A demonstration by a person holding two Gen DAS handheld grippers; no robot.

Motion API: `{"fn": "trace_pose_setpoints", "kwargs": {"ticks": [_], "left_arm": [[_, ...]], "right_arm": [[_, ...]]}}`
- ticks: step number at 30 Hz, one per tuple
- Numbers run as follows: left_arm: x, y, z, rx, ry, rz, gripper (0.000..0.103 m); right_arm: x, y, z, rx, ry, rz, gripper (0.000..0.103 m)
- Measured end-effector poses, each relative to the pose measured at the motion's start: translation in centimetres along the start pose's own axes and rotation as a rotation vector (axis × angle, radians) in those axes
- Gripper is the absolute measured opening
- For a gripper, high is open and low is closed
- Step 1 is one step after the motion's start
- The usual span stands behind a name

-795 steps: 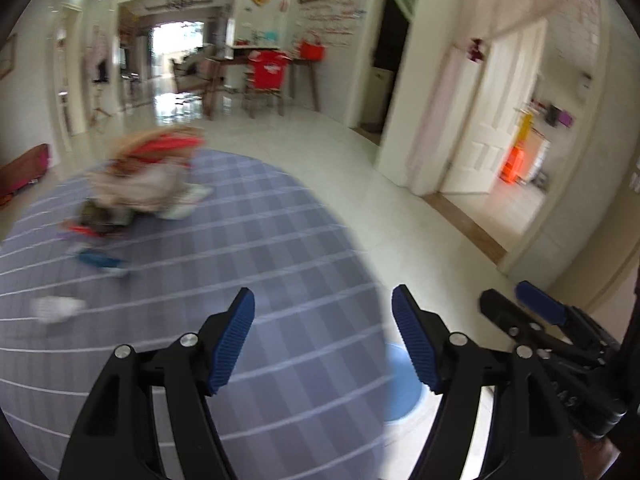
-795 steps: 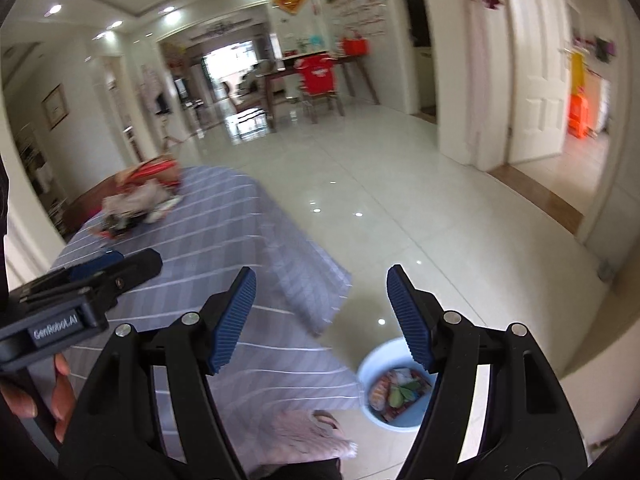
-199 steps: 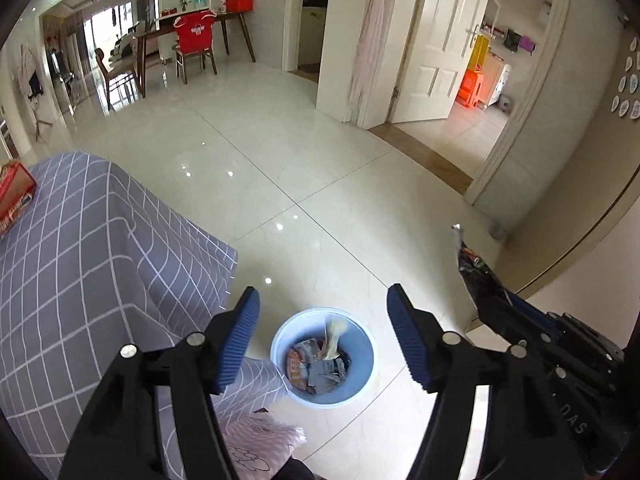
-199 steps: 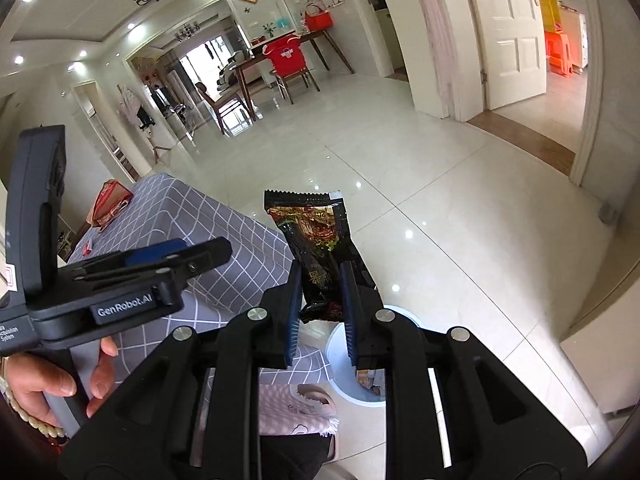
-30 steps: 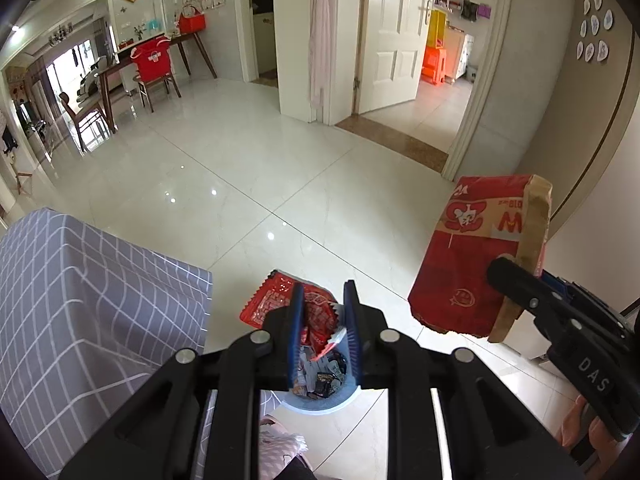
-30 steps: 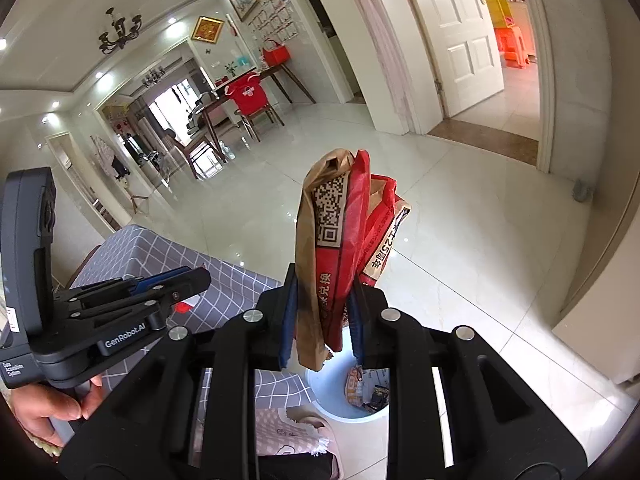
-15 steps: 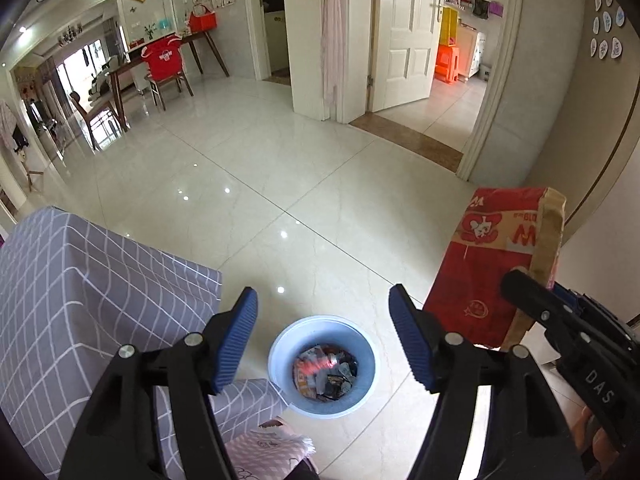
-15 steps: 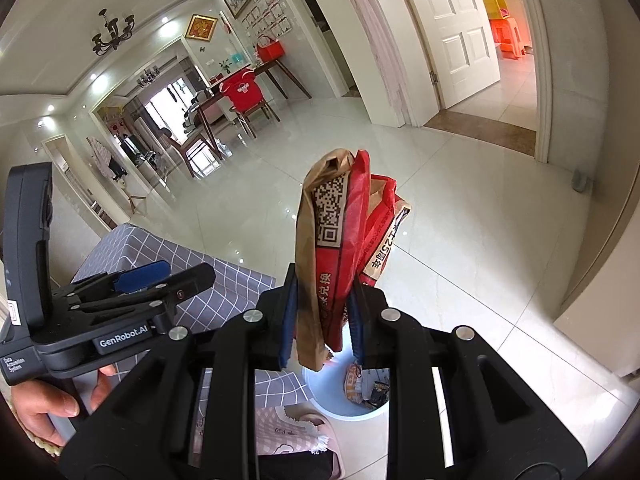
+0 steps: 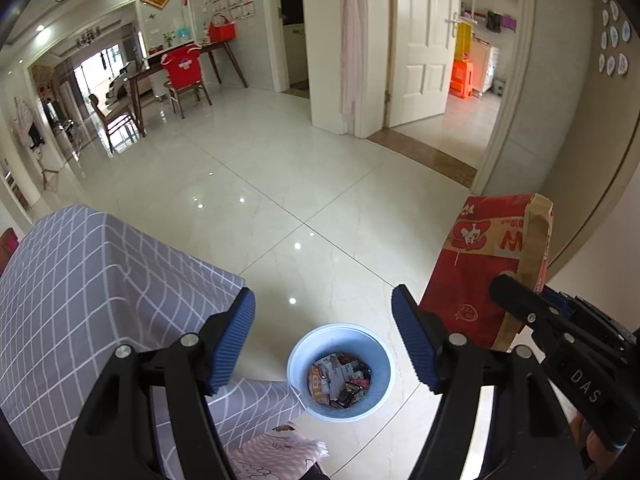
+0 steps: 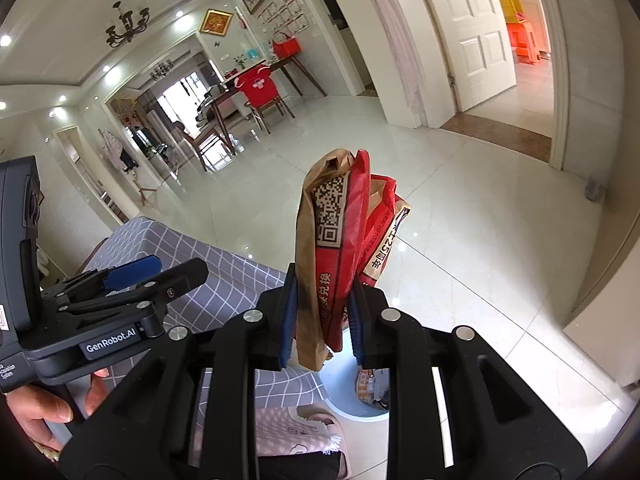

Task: Collect trash

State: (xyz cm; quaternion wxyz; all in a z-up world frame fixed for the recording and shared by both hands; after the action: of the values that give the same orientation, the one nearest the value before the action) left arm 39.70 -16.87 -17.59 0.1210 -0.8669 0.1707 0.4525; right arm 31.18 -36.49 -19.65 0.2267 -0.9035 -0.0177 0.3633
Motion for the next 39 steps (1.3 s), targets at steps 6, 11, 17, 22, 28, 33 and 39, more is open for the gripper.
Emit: {"fn": "trace_pose_setpoints", "kwargs": {"ticks": [6,11,17,22,28,33,39], "left_arm": [[-0.6,-2.2,0.1,-0.040,0.009,-0.032,0.075],[-1.1,-3.9,0.3,-0.064,0.016,-0.052,0.077],[-1.8,-5.7,0.7,-0.085,0.021,-0.081,0.079],[-3.3,-6.7,1.2,-0.099,0.041,-0.122,0.080],[-7.0,-7.5,2.3,-0.139,0.085,-0.148,0.081],[-11.2,-8.2,3.6,-0.153,0.136,-0.177,0.081],[-17.6,-8.5,6.9,-0.165,0.236,-0.261,0.087]], "right_arm": [[1.0,-2.1,-0.3,-0.031,-0.008,-0.016,0.022],[2.2,-3.4,-0.5,-0.043,-0.014,-0.026,0.026],[4.4,-3.7,-0.9,-0.036,-0.001,0.025,0.066],[4.3,-4.2,-0.4,-0.037,-0.014,0.015,0.066],[1.4,-6.3,0.4,-0.073,-0.002,-0.005,0.066],[-3.3,-9.4,1.0,-0.137,0.048,-0.037,0.069],[-9.1,-12.6,2.4,-0.214,0.122,-0.064,0.072]]}}
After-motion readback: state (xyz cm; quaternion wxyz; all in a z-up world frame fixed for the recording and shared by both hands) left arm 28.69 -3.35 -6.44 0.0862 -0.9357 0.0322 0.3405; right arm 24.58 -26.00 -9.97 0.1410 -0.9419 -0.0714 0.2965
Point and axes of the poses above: each gripper's, at about its wrist camera, not at the fingertips, and x roughly the way its jaws point, y to its right, z to its underside, the point moved 2 cm from there along x, roughly the way its jaws point, and after that the axes turned 6 degrees about -y, right-handed, at the moved point
